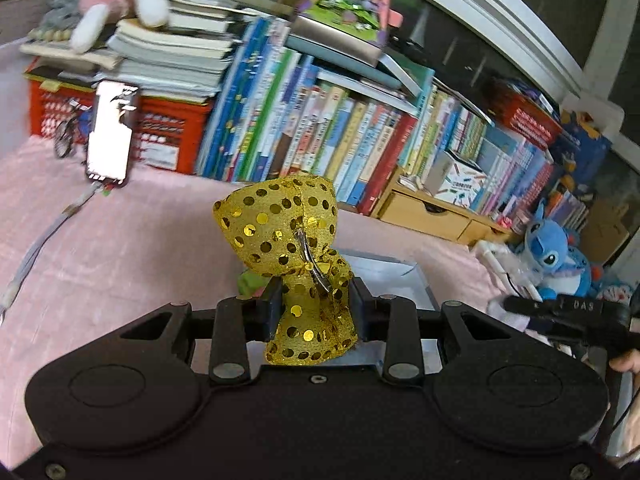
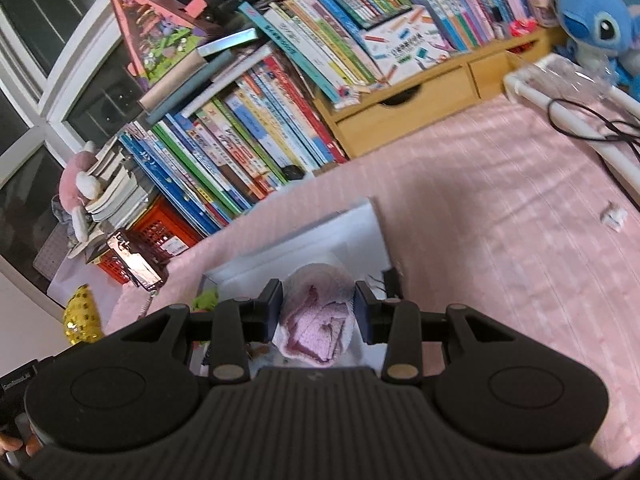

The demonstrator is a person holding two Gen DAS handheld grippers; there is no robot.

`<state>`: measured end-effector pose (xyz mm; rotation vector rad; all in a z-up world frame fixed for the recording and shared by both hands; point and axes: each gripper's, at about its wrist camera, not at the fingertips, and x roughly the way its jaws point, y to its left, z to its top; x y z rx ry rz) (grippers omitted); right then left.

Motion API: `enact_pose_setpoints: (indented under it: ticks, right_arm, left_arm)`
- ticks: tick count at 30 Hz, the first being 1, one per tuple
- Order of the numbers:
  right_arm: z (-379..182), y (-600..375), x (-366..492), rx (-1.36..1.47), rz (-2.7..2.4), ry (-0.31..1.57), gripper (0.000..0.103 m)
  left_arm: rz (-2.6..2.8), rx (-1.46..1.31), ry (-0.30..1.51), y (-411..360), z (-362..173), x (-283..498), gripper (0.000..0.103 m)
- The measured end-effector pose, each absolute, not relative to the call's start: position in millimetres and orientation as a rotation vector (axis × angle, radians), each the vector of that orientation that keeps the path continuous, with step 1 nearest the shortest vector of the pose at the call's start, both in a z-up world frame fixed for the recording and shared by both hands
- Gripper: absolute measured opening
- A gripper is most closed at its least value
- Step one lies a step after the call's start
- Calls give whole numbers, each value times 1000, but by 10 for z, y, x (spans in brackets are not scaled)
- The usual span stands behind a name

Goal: Organize soft objects
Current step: 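Carry the gold bow and pink towel over the grey tray with both tools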

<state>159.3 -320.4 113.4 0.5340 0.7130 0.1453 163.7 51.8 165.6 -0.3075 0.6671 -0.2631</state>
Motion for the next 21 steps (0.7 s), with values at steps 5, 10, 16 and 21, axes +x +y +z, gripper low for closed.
enact_pose_setpoints:
  ticks: [5, 10, 16, 21]
  right_arm:
    - [1208, -3056, 1750, 503, 167, 710, 43]
    - [1229, -2890, 1876, 466, 187, 722, 43]
    - [1236, -2700, 2000, 409, 211, 732, 43]
    - [1268, -2565, 2106, 373, 239, 727, 43]
  left_arm:
    - [-283, -272, 688, 310, 1684, 1797, 32]
    - [-280, -221, 710, 140, 1674, 1964, 32]
    - [-259, -153, 732, -39, 1630, 2184, 32]
    - [-240, -107, 745, -178, 1586, 2360, 32]
